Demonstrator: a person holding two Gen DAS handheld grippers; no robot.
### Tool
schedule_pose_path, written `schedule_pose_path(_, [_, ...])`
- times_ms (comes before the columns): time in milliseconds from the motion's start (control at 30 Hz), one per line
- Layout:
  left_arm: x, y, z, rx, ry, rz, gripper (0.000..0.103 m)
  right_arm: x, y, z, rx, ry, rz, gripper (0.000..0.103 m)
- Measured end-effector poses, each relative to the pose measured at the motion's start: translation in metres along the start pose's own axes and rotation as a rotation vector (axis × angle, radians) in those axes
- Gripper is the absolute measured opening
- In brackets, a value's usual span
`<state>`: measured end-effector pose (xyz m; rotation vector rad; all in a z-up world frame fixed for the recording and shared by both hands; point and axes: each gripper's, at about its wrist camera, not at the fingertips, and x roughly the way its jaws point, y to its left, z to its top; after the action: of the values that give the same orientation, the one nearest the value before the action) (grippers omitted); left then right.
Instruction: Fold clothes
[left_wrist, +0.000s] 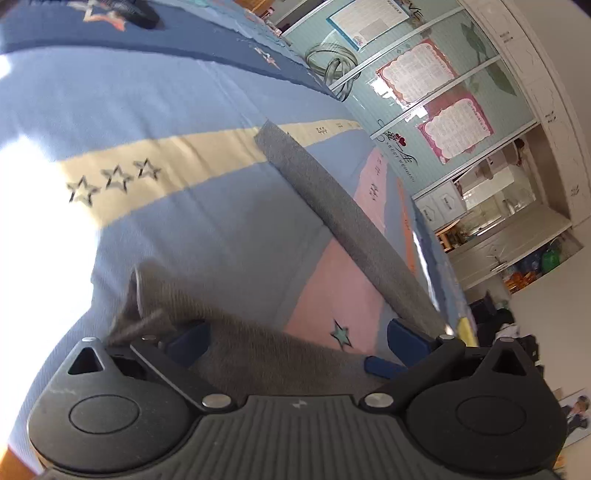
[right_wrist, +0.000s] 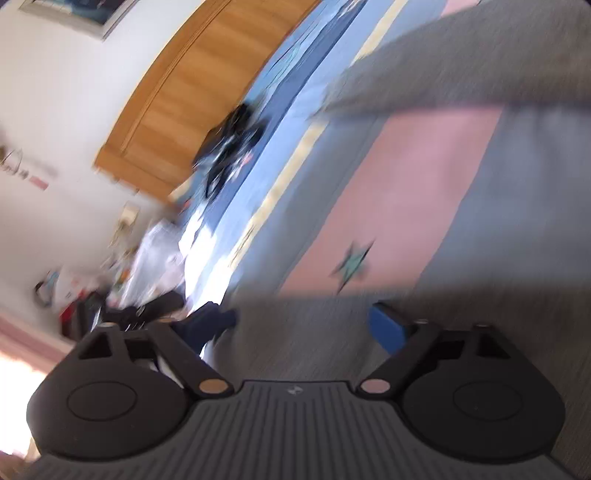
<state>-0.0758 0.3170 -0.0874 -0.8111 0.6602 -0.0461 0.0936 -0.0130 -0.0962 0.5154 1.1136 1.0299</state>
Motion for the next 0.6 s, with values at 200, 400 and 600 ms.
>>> schedule_pose_path(200, [-0.014,-0.006,0.014,-0.027,-0.006,-0.054,0.101,-0.008,0.020,0.008,-0.063,-0.049,0.030,0.086])
schedule_pose_path(400, [-0.033,-0.043,-0.032,0.266,0.120,0.035,0.101,-0.009,0.099,-0.078,-0.699,0.048,-0.511,0.087])
schedule_pose_path(600, [0.002,-0.060,-0.042,0.450,0.094,0.276,0.099,0.020,0.084,-0.073,-0.754,0.036,-0.735,0.096])
